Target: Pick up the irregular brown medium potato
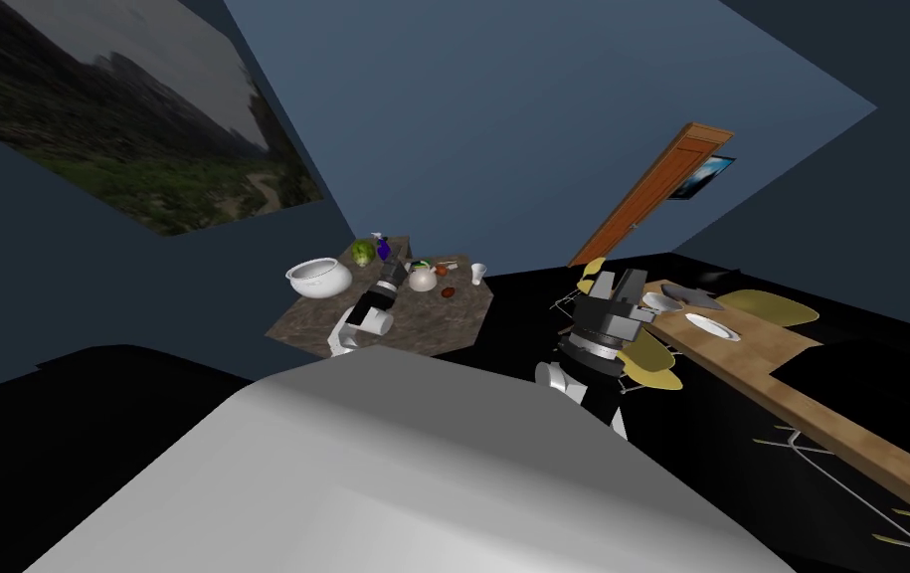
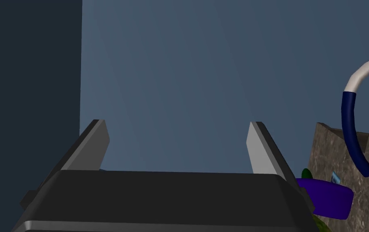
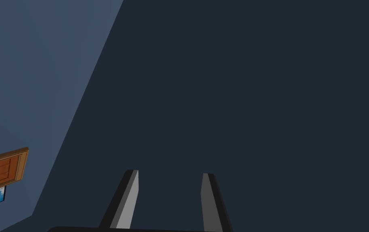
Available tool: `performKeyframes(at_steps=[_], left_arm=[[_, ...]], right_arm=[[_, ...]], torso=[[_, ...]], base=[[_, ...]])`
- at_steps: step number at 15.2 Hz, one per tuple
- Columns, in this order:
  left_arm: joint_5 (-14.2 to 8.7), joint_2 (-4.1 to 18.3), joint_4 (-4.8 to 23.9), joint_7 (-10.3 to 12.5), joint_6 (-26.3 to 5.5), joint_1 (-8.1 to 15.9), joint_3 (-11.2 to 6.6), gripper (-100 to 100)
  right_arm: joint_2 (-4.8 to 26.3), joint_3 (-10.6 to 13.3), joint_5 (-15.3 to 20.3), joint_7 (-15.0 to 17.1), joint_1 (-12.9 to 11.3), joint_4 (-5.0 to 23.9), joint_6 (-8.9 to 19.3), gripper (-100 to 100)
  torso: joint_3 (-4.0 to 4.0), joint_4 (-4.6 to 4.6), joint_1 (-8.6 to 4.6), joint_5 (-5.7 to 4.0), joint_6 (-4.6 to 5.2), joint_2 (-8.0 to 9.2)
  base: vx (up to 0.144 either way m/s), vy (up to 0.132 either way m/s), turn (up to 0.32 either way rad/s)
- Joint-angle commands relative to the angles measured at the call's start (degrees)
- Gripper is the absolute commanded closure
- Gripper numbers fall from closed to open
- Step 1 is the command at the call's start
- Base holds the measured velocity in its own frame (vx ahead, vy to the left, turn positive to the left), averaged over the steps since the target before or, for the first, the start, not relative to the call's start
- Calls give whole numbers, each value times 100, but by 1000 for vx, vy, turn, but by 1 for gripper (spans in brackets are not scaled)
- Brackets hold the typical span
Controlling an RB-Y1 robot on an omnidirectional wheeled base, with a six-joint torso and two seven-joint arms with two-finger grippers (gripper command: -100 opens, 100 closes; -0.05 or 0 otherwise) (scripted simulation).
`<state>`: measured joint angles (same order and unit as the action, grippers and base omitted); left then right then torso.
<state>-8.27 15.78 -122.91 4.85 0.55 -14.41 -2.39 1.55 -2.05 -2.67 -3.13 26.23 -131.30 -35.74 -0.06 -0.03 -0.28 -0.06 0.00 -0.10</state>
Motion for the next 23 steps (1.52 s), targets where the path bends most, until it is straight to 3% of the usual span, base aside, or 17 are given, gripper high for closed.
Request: performKeyframes(at_steps=[1, 3, 4, 6, 7, 9, 10, 12, 13, 15, 16, 18, 19, 23], left_arm=[[-53, 27, 71, 98, -286, 148, -32, -100], [-53, 27, 71, 98, -397, 148, -32, -100], [-97, 32, 148, 178, -616, 281, -54, -100], [-97, 32, 148, 178, -715, 281, -54, -100], [-141, 28, 228, 258, -926, 415, -77, -100], [-141, 28, 228, 258, -1036, 415, -77, -100], [-186, 14, 309, 339, -1232, 549, -101, -100], [-186, 14, 309, 339, -1361, 549, -101, -100], [-232, -8, 392, 420, -1570, 682, -125, -100], [-232, -8, 392, 420, -1688, 682, -125, -100], [-278, -36, 477, 500, -1873, 813, -148, -100], [-278, -36, 477, 500, -2015, 813, -148, -100], [-325, -71, 563, 580, -2185, 942, -172, -100], [-371, -112, 650, 658, -2632, 1067, -196, -100]], right_arm=[[0, 0, 0, 0, 0, 0, 0, 0], [0, 0, 0, 0, 0, 0, 0, 0], [0, 0, 0, 0, 0, 0, 0, 0], [0, 0, 0, 0, 0, 0, 0, 0], [0, 0, 0, 0, 0, 0, 0, 0], [0, 0, 0, 0, 0, 0, 0, 0], [0, 0, 0, 0, 0, 0, 0, 0], [0, 0, 0, 0, 0, 0, 0, 0], [0, 0, 0, 0, 0, 0, 0, 0], [0, 0, 0, 0, 0, 0, 0, 0], [0, 0, 0, 0, 0, 0, 0, 0], [0, 0, 0, 0, 0, 0, 0, 0], [0, 0, 0, 0, 0, 0, 0, 0], [0, 0, 0, 0, 0, 0, 0, 0]], torso=[[0, 0, 0, 0, 0, 0], [3, 1, -2, 0, 0, 4], [3, 1, 3, 0, 0, 6], [1, 1, 0, 0, 0, 2], [2, 1, 3, 1, 0, 3], [1, 0, -1, 0, 0, 1], [1, 0, 1, 0, 0, 1], [1, 0, -3, 0, 0, 1], [2, 1, 1, 0, 0, 3], [1, 1, -1, 0, 0, 2], [1, 1, 3, 0, 0, 2], [0, 0, -1, 0, 0, 0], [0, 0, 2, 0, 0, 0], [0, 0, 3, 1, 0, 0]], base=[[2, -66, 41], [-1, -61, 33], [9, -60, 40], [11, -61, 35], [11, -65, 40], [13, -64, 30], [10, -68, 47], [5, -65, 32], [5, -60, 41], [11, -61, 31], [11, -60, 45], [15, -63, 31], [23, -64, 34], [12, -59, 38]])
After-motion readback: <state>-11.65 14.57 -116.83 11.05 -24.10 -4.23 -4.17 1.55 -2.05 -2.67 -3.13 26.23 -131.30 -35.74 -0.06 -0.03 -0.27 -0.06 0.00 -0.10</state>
